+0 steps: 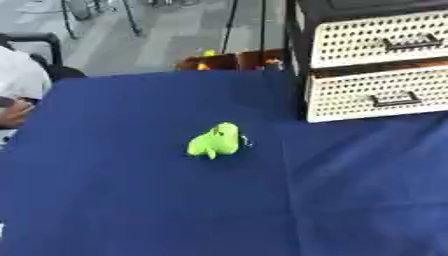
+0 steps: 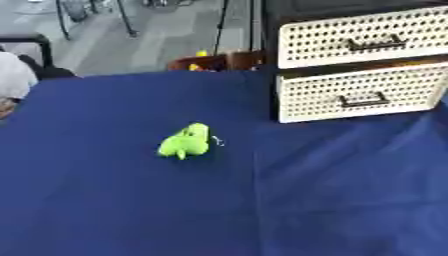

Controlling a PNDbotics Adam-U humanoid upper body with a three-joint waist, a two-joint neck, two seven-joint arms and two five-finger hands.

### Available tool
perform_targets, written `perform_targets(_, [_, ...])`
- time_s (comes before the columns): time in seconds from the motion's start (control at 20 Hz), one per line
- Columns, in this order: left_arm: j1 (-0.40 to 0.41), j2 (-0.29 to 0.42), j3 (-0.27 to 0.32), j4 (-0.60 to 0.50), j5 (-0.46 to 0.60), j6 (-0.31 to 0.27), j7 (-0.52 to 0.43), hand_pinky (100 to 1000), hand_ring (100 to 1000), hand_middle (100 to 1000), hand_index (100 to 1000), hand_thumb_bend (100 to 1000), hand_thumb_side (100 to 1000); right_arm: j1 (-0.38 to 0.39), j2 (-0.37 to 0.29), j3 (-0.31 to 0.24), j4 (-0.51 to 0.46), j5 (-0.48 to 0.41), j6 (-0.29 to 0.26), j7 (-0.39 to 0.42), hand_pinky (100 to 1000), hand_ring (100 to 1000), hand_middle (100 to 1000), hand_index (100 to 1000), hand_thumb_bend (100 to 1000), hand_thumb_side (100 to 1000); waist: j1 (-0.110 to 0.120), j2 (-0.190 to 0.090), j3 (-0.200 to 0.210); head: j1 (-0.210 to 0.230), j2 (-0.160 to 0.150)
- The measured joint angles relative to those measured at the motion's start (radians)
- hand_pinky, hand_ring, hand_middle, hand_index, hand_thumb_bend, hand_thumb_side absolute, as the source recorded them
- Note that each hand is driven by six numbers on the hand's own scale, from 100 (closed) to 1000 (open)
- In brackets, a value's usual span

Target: Pick up objects from table and place into drawer.

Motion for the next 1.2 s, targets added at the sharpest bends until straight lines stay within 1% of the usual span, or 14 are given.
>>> perform_targets(0.3, [0.000, -0.004, 0.000, 0.000, 0.000, 0.000, 0.000, 561, 734, 751, 875, 215, 961, 0.000, 0.000, 0.000, 0.000, 0.000, -0.001, -0.001, 647, 686, 662, 875, 182, 1000, 0.000, 0.000, 0.000, -0.007, -0.001])
perform_targets(0.5, [0.000, -0.007, 0.000, 0.000, 0.000, 0.000, 0.000, 561, 735, 751, 875, 215, 962, -0.001, -0.006, -0.002, 0.000, 0.000, -0.006, -0.008, 651, 692, 668, 871, 174, 1000, 0.000, 0.000, 0.000, -0.020, -0.001])
perform_targets(0.65, [0.000, -0.007, 0.000, 0.000, 0.000, 0.000, 0.000, 561, 735, 751, 875, 214, 962, -0.001, -0.034, -0.009, 0.000, 0.001, -0.016, -0.024, 655, 696, 673, 867, 174, 1000, 0.000, 0.000, 0.000, -0.043, -0.001])
perform_targets(0.85, [0.000, -0.007, 0.000, 0.000, 0.000, 0.000, 0.000, 561, 735, 751, 875, 212, 962, -0.002, -0.096, -0.018, 0.000, 0.007, -0.016, -0.052, 655, 695, 673, 867, 198, 1000, -0.004, 0.000, 0.000, -0.079, -0.005])
perform_targets(0.9, [0.000, -0.007, 0.000, 0.000, 0.000, 0.000, 0.000, 561, 736, 752, 875, 211, 962, -0.003, -0.112, -0.019, 0.000, 0.010, -0.011, -0.057, 655, 693, 669, 867, 226, 1000, -0.004, 0.000, 0.000, -0.086, -0.007])
perform_targets(0.95, [0.000, -0.007, 0.000, 0.000, 0.000, 0.000, 0.000, 561, 736, 752, 875, 211, 962, -0.004, -0.128, -0.020, 0.000, 0.013, -0.003, -0.062, 655, 693, 669, 867, 226, 1000, -0.004, 0.000, 0.000, -0.091, -0.009])
perform_targets(1.0, [0.000, -0.007, 0.000, 0.000, 0.000, 0.000, 0.000, 561, 736, 752, 875, 211, 963, -0.005, -0.142, -0.022, 0.000, 0.016, 0.009, -0.064, 653, 689, 653, 865, 283, 1000, -0.004, 0.000, 0.001, -0.096, -0.009])
perform_targets(1.1, [0.001, -0.007, 0.000, 0.000, 0.000, 0.000, 0.000, 561, 736, 751, 875, 210, 963, -0.006, -0.174, -0.025, 0.000, 0.025, 0.048, -0.058, 648, 683, 639, 866, 372, 1000, -0.004, 0.000, 0.001, -0.100, -0.010])
perform_targets(1.2, [0.001, -0.007, 0.000, 0.000, 0.000, 0.000, 0.000, 561, 736, 751, 875, 210, 963, -0.007, -0.209, -0.025, 0.000, 0.033, 0.100, -0.037, 646, 682, 637, 865, 386, 1000, -0.004, 0.000, 0.001, -0.102, -0.013])
